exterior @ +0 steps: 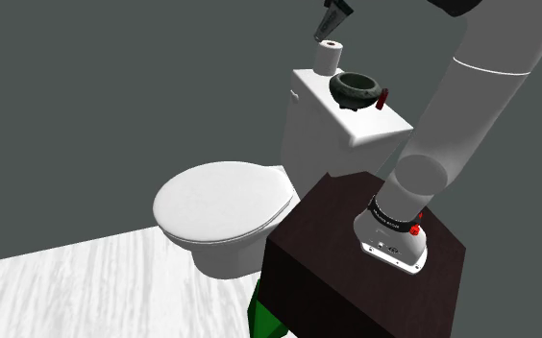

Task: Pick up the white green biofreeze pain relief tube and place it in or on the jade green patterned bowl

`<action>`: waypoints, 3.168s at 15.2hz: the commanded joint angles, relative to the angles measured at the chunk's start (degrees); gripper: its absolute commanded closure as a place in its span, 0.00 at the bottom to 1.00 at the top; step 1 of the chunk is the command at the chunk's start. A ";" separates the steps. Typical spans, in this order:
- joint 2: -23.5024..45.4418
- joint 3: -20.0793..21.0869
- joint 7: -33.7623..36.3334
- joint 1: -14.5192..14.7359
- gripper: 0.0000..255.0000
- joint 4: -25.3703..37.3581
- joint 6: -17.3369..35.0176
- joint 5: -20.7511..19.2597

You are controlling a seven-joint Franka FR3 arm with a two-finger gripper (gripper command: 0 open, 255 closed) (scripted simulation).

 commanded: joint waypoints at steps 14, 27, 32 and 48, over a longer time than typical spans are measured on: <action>-28.30 6.11 6.27 1.52 1.00 -18.26 -7.95 -11.83; -34.11 6.51 8.11 0.59 1.00 -32.29 0.34 -13.50; -35.42 6.26 8.63 0.28 1.00 -37.22 3.98 -14.03; -36.62 5.77 9.20 -0.10 0.00 -43.09 8.67 -14.70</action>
